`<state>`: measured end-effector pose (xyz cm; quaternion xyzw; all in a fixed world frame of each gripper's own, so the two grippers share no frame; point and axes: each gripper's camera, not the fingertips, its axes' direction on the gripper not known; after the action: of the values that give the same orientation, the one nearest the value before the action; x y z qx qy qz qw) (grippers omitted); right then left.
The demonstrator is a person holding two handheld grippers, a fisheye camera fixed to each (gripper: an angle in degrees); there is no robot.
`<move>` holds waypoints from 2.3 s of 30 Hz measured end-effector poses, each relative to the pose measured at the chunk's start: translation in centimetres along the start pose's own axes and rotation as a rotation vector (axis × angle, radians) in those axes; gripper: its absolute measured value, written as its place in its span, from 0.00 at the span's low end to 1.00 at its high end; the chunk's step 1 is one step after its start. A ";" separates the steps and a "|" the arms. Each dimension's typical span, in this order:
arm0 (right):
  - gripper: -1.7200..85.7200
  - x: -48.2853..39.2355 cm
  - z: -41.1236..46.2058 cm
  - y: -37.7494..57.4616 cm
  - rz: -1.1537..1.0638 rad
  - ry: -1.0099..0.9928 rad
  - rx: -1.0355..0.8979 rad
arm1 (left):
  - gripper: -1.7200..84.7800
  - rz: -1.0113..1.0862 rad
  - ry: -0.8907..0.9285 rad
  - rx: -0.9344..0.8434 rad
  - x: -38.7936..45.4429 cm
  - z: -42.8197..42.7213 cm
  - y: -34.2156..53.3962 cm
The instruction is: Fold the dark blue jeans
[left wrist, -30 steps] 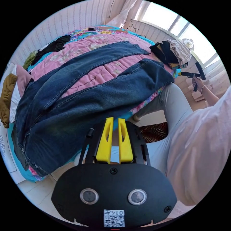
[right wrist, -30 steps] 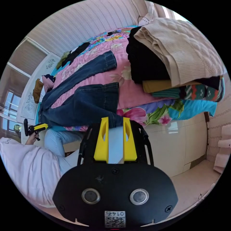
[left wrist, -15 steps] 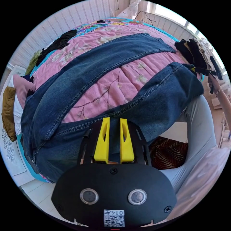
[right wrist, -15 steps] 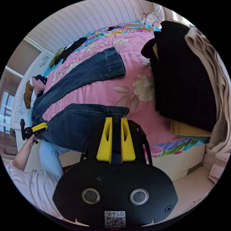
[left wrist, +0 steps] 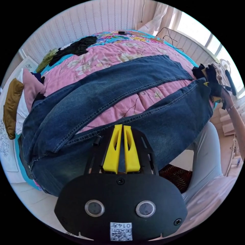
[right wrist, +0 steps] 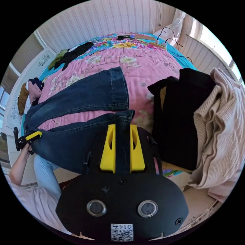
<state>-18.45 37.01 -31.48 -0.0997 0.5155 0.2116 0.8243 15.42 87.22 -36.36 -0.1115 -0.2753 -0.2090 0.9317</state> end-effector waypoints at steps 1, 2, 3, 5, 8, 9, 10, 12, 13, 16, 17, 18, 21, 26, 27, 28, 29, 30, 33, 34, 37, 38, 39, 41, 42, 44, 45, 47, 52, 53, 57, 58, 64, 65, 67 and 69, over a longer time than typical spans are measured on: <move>0.12 -0.4 -0.3 0.5 -0.007 0.002 0.013 | 0.01 0.017 -0.007 0.024 -0.2 -1.0 1.2; 0.12 -1.1 -0.7 1.6 -0.018 0.015 0.032 | 0.01 0.022 -0.007 0.032 -0.3 -1.4 1.9; 0.12 -1.6 -0.9 2.8 -0.021 0.025 0.048 | 0.01 0.021 -0.001 0.041 -0.6 -2.2 3.3; 0.12 -2.5 -0.6 4.7 -0.022 0.008 0.044 | 0.01 0.017 0.038 0.043 -1.0 -2.8 5.5; 0.12 -4.0 0.9 7.3 -0.006 -0.018 -0.019 | 0.02 0.007 0.066 0.012 -1.2 -2.8 9.0; 0.12 -4.7 1.7 8.2 0.003 -0.035 -0.033 | 0.02 0.000 0.066 -0.002 -1.2 -2.4 10.2; 0.12 -5.1 2.1 8.6 0.007 -0.045 -0.039 | 0.02 -0.012 0.074 -0.018 -1.2 -2.0 11.4; 0.11 -6.8 4.0 9.4 0.008 -0.090 -0.079 | 0.02 -0.034 0.101 -0.046 -1.3 -0.9 12.7; 0.10 -7.2 4.5 9.5 0.005 -0.092 -0.092 | 0.02 -0.045 0.111 -0.062 -1.3 0.0 13.3; 0.09 -9.4 7.4 9.1 -0.025 -0.024 -0.148 | 0.02 -0.050 0.074 -0.124 -1.4 2.9 14.3; 0.08 -10.1 8.4 8.8 -0.037 -0.006 -0.166 | 0.02 -0.055 0.068 -0.135 -1.5 3.5 14.5; 0.08 -10.7 8.8 8.3 -0.056 0.001 -0.171 | 0.02 -0.070 0.057 -0.125 -2.0 4.1 14.9; 0.08 -11.1 9.7 7.4 -0.020 -0.075 -0.194 | 0.01 -0.136 0.131 -0.126 -3.9 4.5 16.3; 0.03 -11.5 10.2 7.0 0.099 -0.214 -0.234 | 0.01 -0.218 0.160 -0.056 -6.9 2.4 20.4; 0.03 -12.4 9.8 7.1 0.084 -0.191 -0.204 | 0.01 -0.258 0.162 -0.019 -8.1 1.5 21.9; 0.02 -12.9 9.5 7.2 0.077 -0.169 -0.181 | 0.01 -0.324 0.154 0.014 -9.6 0.8 23.6; 0.02 -13.8 9.0 7.4 0.079 -0.122 -0.136 | 0.01 -0.365 0.149 0.028 -10.5 0.5 24.5; 0.02 -14.4 8.7 7.6 0.109 -0.101 -0.104 | 0.01 -0.460 0.152 0.054 -12.5 0.0 26.5; 0.02 -15.5 8.7 7.5 0.207 -0.175 -0.070 | 0.04 -0.620 0.197 0.150 -17.4 -1.1 31.5; 0.02 -16.1 8.7 7.3 0.201 -0.182 -0.061 | 0.05 -0.647 0.163 0.171 -18.9 -1.7 32.8; 0.04 -21.1 8.4 4.5 0.053 -0.143 -0.029 | 0.07 -0.674 0.032 0.196 -22.7 -3.1 35.1; 0.05 -23.9 8.4 2.6 -0.032 -0.142 -0.017 | 0.07 -0.681 0.018 0.205 -23.5 -3.4 35.4; 0.07 -27.1 8.5 0.4 -0.118 -0.160 -0.012 | 0.07 -0.700 -0.005 0.230 -25.3 -4.0 36.1; 0.08 -32.6 8.8 -3.3 -0.260 -0.211 -0.007 | 0.08 -0.721 -0.029 0.280 -28.2 -4.7 36.8; 0.08 -36.7 9.0 -5.8 -0.354 -0.244 -0.001 | 0.08 -0.730 -0.041 0.307 -30.3 -5.2 37.0; 0.09 -43.2 9.4 -9.3 -0.496 -0.285 0.013 | 0.08 -0.727 -0.063 0.332 -33.3 -5.5 36.9; 0.09 -47.6 9.7 -11.4 -0.582 -0.310 0.012 | 0.08 -0.723 -0.083 0.334 -35.4 -5.5 36.5; 0.09 -54.5 10.2 -14.2 -0.711 -0.342 0.011 | 0.09 -0.715 -0.110 0.319 -38.6 -5.2 35.5; 0.10 -71.2 13.2 -18.9 -0.952 -0.369 -0.038 | 0.10 -0.750 -0.092 0.256 -47.6 -1.1 32.4; 0.10 -74.7 14.0 -19.6 -0.992 -0.362 -0.042 | 0.10 -0.752 -0.091 0.252 -48.3 -0.5 32.2; 0.12 -84.2 16.5 -21.2 -1.076 -0.372 -0.049 | 0.14 -0.762 -0.127 0.191 -52.1 3.4 31.7; 0.13 -85.2 16.9 -21.4 -1.080 -0.369 -0.052 | 0.19 -0.800 -0.077 0.147 -52.9 5.0 31.8; 0.12 -91.2 21.9 -21.9 -1.095 -0.271 -0.169 | 0.18 -0.911 0.068 0.208 -55.0 8.1 35.6; 0.10 -91.5 21.9 -22.1 -1.102 -0.268 -0.182 | 0.17 -0.893 0.070 0.213 -54.9 8.0 35.8; 0.06 -91.8 21.4 -22.1 -1.136 -0.261 -0.187 | 0.12 -0.828 0.061 0.215 -54.8 7.6 36.2; 0.04 -91.9 20.5 -21.9 -1.197 -0.236 -0.140 | 0.10 -0.775 0.025 0.221 -54.5 6.6 36.4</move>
<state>-26.82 2.76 58.51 -0.4020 0.2603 -0.2452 0.8429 -12.69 139.54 -64.79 0.1040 -0.3066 -0.5152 0.7936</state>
